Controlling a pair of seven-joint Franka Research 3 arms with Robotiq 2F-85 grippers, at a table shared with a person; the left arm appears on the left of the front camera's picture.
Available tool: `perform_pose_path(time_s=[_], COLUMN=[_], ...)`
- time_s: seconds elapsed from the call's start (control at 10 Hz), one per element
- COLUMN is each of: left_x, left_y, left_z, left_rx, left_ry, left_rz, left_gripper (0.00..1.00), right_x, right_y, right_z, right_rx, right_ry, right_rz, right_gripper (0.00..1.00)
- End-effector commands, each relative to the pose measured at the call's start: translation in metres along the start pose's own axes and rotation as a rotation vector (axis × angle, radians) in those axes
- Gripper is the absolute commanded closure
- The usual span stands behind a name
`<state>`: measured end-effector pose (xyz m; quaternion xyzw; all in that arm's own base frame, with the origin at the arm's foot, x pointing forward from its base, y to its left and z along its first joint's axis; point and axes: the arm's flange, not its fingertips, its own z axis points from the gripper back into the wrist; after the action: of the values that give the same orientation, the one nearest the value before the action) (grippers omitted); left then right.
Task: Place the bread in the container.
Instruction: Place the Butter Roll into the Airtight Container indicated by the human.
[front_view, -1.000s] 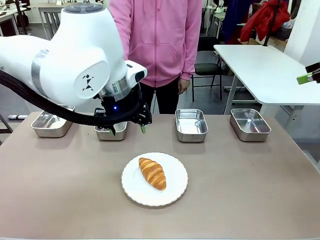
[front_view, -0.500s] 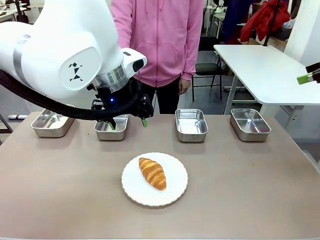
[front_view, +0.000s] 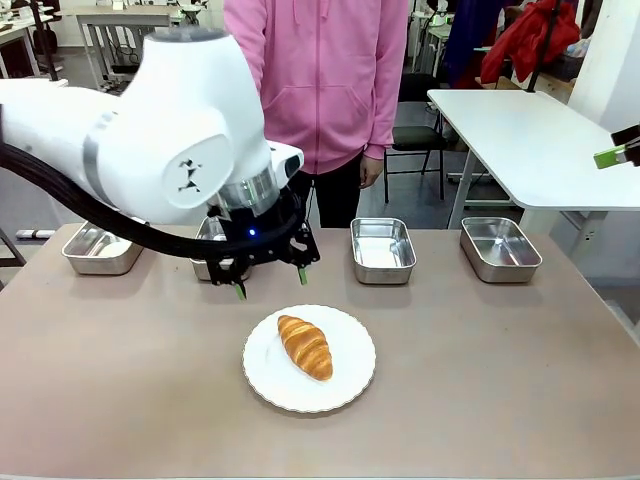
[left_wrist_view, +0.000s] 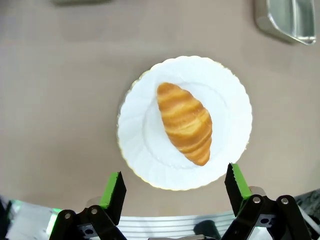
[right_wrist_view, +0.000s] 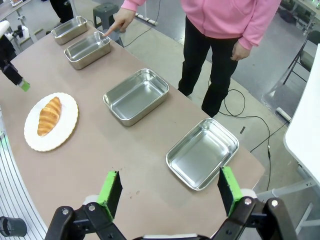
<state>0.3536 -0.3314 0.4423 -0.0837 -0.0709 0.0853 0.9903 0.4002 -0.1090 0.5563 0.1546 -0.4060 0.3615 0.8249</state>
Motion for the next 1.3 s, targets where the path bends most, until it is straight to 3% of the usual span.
perform_pose_path(time_s=[0.0,0.5,1.2], left_x=[-0.002,-0.011,0.004], left_y=[-0.016,-0.027,-0.034], left_z=[-0.016,-0.068,-0.116], left_rx=[-0.049,-0.031,0.029], left_ry=[0.037,0.077,0.051], left_rz=[0.109,0.225,0.237], left_gripper=[0.0,0.0,0.0], right_x=[0.0,0.0,0.0], right_y=[0.0,0.0,0.0], right_z=[0.0,0.0,0.0], right_rx=[0.007,0.007,0.007], right_ry=[-0.024,-0.024,-0.024], right_rz=[0.014,0.014,0.014], right_gripper=[0.0,0.0,0.0])
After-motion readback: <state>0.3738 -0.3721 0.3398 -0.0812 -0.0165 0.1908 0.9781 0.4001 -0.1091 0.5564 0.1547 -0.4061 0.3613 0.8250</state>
